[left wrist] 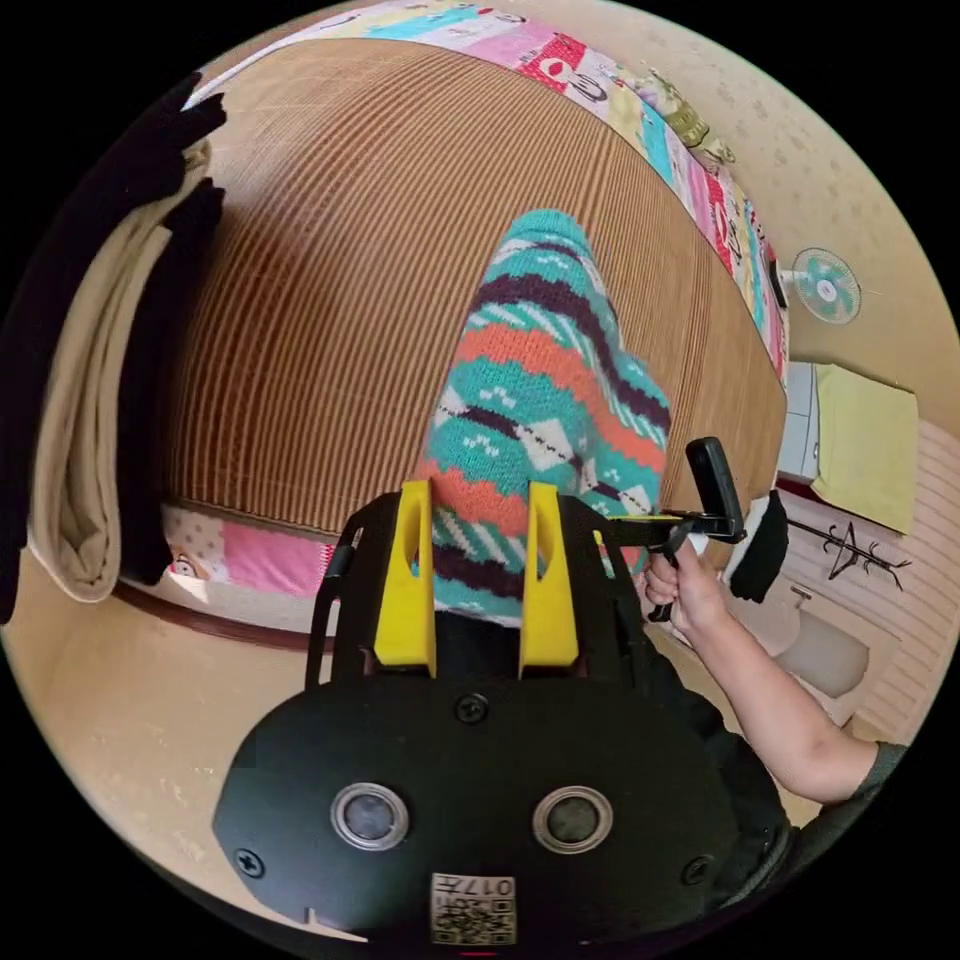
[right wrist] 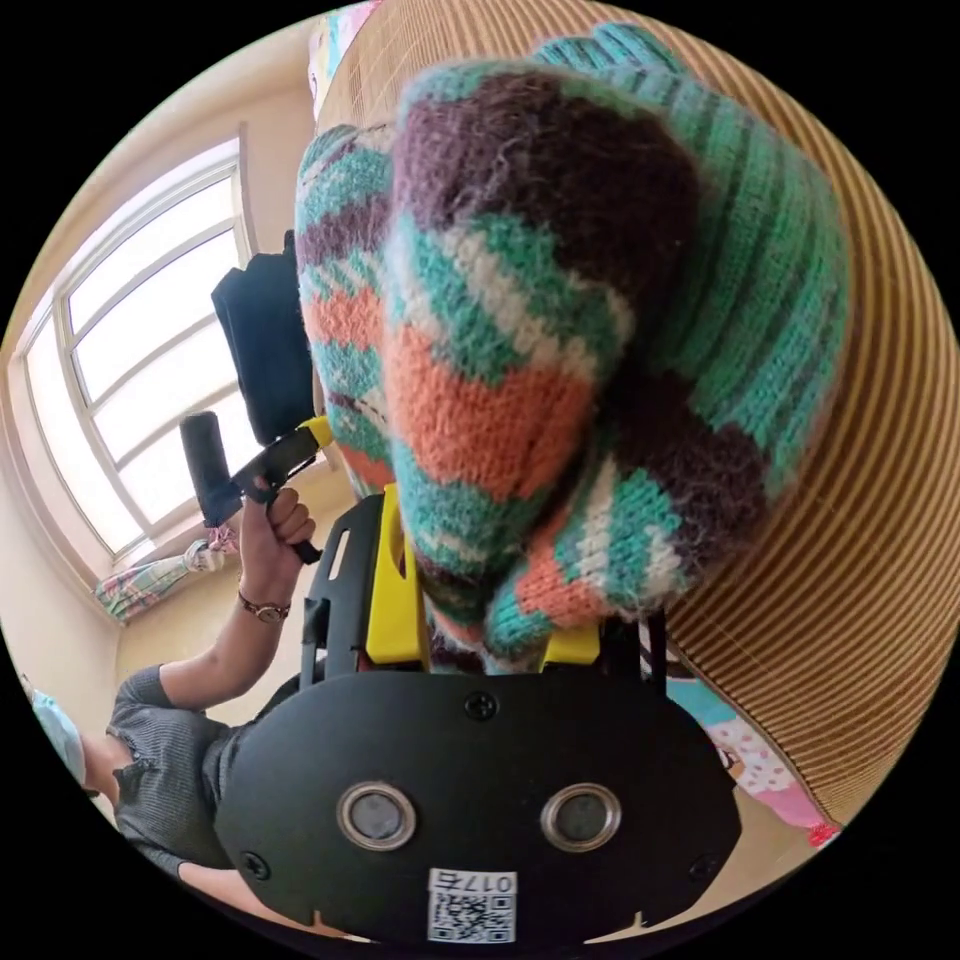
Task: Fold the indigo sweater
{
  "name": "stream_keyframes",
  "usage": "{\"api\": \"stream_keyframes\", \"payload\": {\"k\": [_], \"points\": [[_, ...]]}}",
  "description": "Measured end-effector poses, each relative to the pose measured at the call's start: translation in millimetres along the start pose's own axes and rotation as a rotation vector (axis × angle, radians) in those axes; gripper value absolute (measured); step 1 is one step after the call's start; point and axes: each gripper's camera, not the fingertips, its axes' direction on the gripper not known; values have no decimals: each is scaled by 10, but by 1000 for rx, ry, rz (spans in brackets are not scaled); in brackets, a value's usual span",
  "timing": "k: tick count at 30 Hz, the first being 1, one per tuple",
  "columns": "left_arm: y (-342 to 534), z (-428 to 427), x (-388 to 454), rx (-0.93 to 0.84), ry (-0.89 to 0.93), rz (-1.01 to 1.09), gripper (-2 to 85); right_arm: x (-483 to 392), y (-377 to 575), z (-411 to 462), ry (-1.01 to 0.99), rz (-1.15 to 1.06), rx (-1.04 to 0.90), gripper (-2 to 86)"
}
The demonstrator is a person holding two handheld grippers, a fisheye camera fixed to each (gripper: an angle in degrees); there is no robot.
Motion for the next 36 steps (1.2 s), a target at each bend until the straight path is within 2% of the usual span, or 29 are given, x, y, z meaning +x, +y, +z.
{"api": "stream_keyframes", "payload": {"k": [3,6,7,9,11,14,16,20,23,25,26,28,31,34,36], "points": [[127,-256,-230,92,-138,-47,107,-546,-564,440,10,-29,-39,163],[315,-313,-357,146,-120,-110,122,-1005,-1025,877,-28,-62,-107,166],[340,-271,-369,134,-96,-114,124,-1147,-1145,1007,-3,-51,-150,165],[378,98,-391,0,20,-119,125,-1309,-1231,1058,97,-40,-200,164],[403,379,-344,-54,31,-115,123,-1372,-1219,1011,83,-69,-234,161],[359,613,-133,-71,-40,-87,120,-1319,-951,699,42,-124,-248,127],[248,714,4,-108,-87,-92,120,-1085,-534,276,-47,-105,-202,50],[-40,922,210,-204,-142,-116,122,-486,395,-489,-82,121,-93,19],[-176,1017,272,-249,-137,-136,123,-90,1405,-1159,-103,353,71,10],[-247,1065,308,-273,-133,-146,122,74,2262,-1654,-206,480,299,7],[-290,1092,335,-289,-133,-160,122,98,2462,-1760,-238,502,362,7],[-321,1101,396,-299,-140,-201,119,137,3198,-2105,-377,529,616,8],[-179,1013,567,-216,-144,-339,94,147,3932,-2335,-527,530,878,13],[238,1011,815,-46,-14,-552,50,177,4538,-2401,-668,548,1128,26],[571,1360,1080,-30,197,-652,32,201,4856,-2403,-746,553,1296,40]]}}
